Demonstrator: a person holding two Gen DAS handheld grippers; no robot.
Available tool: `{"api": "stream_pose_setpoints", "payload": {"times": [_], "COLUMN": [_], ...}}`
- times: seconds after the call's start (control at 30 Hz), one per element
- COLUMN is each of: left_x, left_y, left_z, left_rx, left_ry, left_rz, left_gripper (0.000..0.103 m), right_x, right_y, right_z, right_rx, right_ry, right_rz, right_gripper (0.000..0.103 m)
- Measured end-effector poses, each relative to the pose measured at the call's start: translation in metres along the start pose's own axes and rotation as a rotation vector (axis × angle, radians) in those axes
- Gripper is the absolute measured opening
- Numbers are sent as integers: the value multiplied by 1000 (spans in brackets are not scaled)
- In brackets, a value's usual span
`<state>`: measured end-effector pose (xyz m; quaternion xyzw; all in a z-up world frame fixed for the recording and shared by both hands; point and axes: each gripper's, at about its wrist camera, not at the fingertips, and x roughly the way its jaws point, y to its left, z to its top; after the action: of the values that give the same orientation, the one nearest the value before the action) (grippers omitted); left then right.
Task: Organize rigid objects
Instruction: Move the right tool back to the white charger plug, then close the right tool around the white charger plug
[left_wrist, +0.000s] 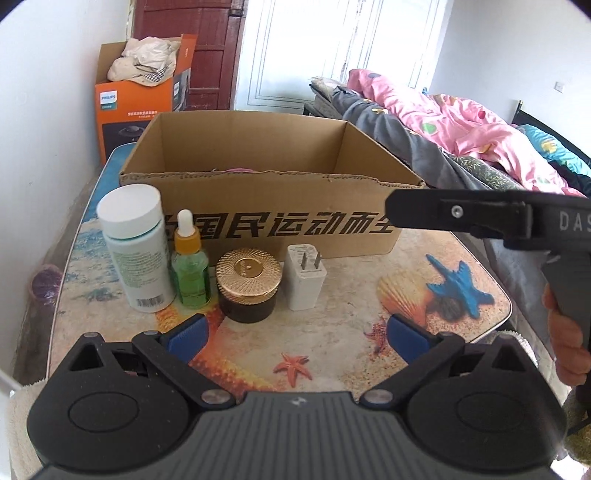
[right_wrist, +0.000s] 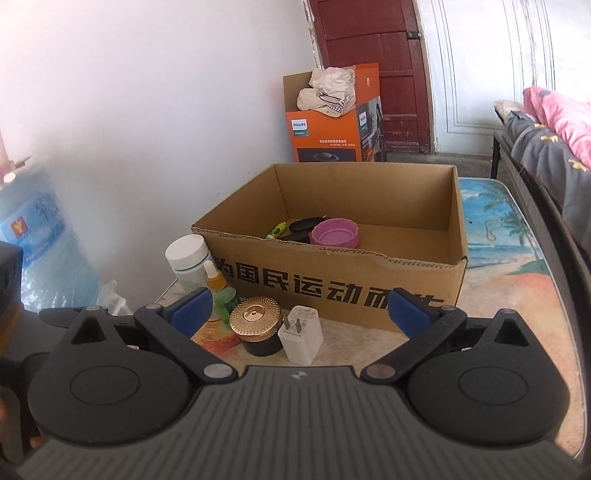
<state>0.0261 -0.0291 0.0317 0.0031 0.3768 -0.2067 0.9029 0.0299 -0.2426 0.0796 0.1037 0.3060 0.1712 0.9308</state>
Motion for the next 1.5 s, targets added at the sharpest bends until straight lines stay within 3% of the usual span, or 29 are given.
{"api": "stream_pose_setpoints", "payload": {"times": [0.1, 0.23, 0.5, 0.63, 0.77, 1.0, 1.5], "left_x": [14, 32, 58, 62, 62, 59, -4], "left_y": [-9, -24, -48, -46, -48, -54, -57], "left_z": [0, -4, -2, 0, 5, 10, -1], "left_rx": [27, 81, 167, 150, 140, 134, 158], "left_ry": [-20, -63, -74, -43, -28, -47, -127], "left_rz": [11, 7, 116, 127, 107, 80, -9], "left_gripper": [103, 103, 95, 87, 86, 86, 86], "right_x": [11, 40, 97, 105, 98, 86, 12], "right_y": [-20, -39, -68, -74, -79, -87, -61], "right_z": [-2, -8, -22, -25, -21, -14, -6], "right_rx": [107, 191, 309, 351, 351, 327, 333], "right_ry": [-16, 31, 161, 170, 164, 176, 99], "right_rz": [65, 91, 162, 210, 212, 150, -21], "right_gripper": [102, 98, 58, 49, 44, 31, 32]}}
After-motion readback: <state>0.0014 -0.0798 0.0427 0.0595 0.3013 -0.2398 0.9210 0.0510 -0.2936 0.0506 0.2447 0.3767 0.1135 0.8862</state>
